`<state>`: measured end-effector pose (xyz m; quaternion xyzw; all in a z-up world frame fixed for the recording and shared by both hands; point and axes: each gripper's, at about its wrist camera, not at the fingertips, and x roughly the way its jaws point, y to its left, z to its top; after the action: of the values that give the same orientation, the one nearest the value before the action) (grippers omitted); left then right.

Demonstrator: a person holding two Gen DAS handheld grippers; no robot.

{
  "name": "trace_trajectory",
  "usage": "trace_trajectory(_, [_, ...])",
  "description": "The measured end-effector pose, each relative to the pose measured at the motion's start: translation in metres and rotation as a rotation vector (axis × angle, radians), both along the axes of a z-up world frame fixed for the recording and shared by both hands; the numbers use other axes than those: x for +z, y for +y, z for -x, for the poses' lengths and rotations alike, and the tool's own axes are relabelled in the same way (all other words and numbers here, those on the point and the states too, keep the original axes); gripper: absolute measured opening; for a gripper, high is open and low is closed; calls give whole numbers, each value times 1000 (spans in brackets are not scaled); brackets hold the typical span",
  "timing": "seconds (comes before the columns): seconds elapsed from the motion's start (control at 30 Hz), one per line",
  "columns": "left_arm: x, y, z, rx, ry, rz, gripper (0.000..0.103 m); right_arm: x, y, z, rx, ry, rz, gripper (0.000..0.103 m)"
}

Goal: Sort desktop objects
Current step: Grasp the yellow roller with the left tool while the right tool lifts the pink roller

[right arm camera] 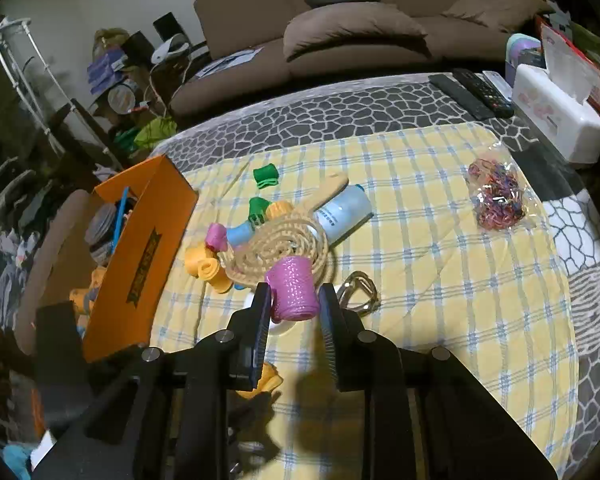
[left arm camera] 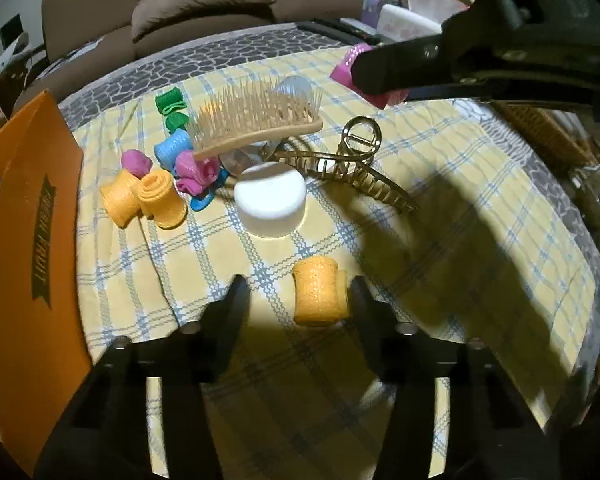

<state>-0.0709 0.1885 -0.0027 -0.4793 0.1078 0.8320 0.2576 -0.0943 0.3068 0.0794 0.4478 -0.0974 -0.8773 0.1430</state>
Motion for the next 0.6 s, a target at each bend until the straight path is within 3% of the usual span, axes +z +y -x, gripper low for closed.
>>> trace_trajectory(0.13, [0,-2,2,-9,-34,-58,22,1,-5,0,8,3,0,24])
trace_trajectory(0.3, [14,-11,3,0,-20,-89,22,3,-11,-1,20,8,-4,24])
trace_trajectory(0.6, [86,-69,3,94,88,-203,22,18,-31,-4,64,42,30,24])
